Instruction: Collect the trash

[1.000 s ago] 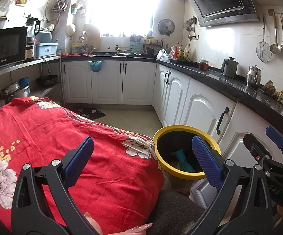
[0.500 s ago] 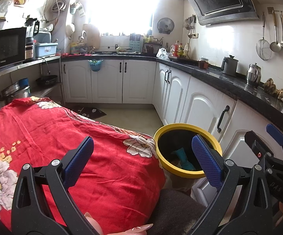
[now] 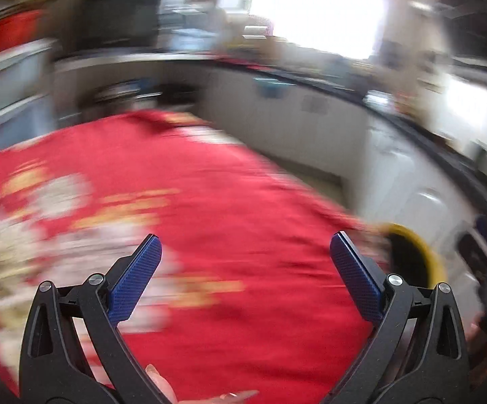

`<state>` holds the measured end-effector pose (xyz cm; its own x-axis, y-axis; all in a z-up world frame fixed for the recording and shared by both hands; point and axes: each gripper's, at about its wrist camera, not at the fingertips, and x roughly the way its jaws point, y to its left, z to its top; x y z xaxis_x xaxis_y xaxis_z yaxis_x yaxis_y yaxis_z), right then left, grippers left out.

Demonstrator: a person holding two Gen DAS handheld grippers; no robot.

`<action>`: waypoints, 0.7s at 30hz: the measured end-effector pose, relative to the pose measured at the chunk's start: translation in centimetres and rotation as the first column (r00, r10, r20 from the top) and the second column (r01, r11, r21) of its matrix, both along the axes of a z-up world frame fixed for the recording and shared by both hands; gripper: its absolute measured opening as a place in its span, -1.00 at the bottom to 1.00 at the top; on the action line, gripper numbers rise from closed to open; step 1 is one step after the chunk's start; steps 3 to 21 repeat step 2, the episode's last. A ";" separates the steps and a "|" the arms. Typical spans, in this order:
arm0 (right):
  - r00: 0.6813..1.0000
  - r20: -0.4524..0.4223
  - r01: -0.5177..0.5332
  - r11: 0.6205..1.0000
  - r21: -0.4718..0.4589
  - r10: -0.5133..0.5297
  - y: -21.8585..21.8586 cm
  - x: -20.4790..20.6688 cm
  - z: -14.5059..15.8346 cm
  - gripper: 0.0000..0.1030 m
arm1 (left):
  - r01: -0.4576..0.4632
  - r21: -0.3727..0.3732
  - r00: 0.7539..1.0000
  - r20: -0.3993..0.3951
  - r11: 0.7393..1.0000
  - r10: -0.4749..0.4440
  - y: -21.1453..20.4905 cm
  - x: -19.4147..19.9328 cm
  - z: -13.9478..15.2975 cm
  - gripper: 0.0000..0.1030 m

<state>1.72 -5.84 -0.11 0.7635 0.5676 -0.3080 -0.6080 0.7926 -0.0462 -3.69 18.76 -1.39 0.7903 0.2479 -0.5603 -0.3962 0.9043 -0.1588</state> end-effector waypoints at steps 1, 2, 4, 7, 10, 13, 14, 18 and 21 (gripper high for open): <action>0.996 -0.028 -0.089 0.996 -0.030 0.088 3.2 -0.1 -0.2 0.88 | -0.111 0.013 0.993 -0.028 0.994 0.111 3.1 -1.7 -0.5 0.79; 0.971 -0.078 -0.230 0.971 -0.060 0.225 7.8 -0.7 -0.7 0.88 | -0.234 0.026 0.969 -0.071 0.972 0.235 6.5 -3.7 -1.2 0.79; 0.971 -0.078 -0.230 0.971 -0.060 0.225 7.8 -0.7 -0.7 0.88 | -0.234 0.026 0.969 -0.071 0.972 0.235 6.5 -3.7 -1.2 0.79; 0.971 -0.078 -0.230 0.971 -0.060 0.225 7.8 -0.7 -0.7 0.88 | -0.234 0.026 0.969 -0.071 0.972 0.235 6.5 -3.7 -1.2 0.79; 0.971 -0.078 -0.230 0.971 -0.060 0.225 7.8 -0.7 -0.7 0.88 | -0.234 0.026 0.969 -0.071 0.972 0.235 6.5 -3.7 -1.2 0.79; 0.971 -0.078 -0.230 0.971 -0.060 0.225 7.8 -0.7 -0.7 0.88 | -0.234 0.026 0.969 -0.071 0.972 0.235 6.5 -3.7 -1.2 0.79; 0.971 -0.078 -0.230 0.971 -0.060 0.225 7.8 -0.7 -0.7 0.88 | -0.234 0.026 0.969 -0.071 0.972 0.235 6.5 -3.7 -1.2 0.79; 0.971 -0.078 -0.230 0.971 -0.060 0.225 7.8 -0.7 -0.7 0.88 | -0.234 0.026 0.969 -0.071 0.972 0.235 6.5 -3.7 -1.2 0.79; 0.971 -0.078 -0.230 0.971 -0.060 0.225 7.8 -0.7 -0.7 0.88 | -0.234 0.026 0.969 -0.071 0.972 0.235 6.5 -3.7 -1.2 0.79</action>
